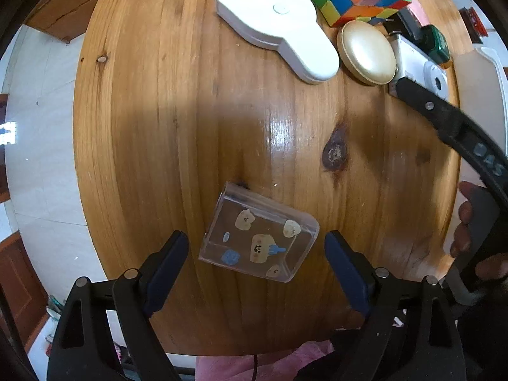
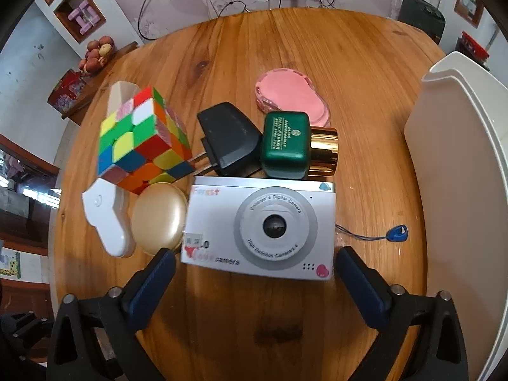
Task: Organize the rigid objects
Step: 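Grasp the clear sticker box with left tool while right tool grasps white toy device, then lift the clear box with left tool while right tool carries white device toward bin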
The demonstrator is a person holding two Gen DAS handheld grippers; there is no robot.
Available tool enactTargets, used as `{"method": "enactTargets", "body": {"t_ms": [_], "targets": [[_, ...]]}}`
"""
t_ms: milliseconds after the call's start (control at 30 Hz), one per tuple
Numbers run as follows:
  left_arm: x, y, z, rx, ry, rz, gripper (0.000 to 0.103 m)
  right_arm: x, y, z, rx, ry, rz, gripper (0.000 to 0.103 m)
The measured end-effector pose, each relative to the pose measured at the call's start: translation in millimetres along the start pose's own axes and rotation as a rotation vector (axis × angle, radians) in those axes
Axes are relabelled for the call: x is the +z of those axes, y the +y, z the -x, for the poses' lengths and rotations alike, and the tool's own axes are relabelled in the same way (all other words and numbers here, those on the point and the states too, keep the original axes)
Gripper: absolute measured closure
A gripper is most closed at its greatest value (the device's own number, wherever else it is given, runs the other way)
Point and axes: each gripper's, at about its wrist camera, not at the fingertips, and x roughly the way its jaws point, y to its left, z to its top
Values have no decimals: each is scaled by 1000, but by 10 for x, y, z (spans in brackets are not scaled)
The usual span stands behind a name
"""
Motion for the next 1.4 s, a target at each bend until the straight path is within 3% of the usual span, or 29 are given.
{"method": "enactTargets", "body": {"t_ms": [100, 333, 1033, 1400], "targets": [[39, 21, 54, -7, -10, -7, 15, 4, 31, -14, -10, -9, 17, 5], [72, -76, 52, 19, -6, -14, 28, 42, 83, -37, -19, -15, 55, 5], [-61, -148, 119, 15, 1, 1, 34, 15, 76, 9, 23, 4, 93, 8], [-215, -135, 377, -9, -33, -11, 35, -93, 40, 220, 47, -8, 78, 8]]}}
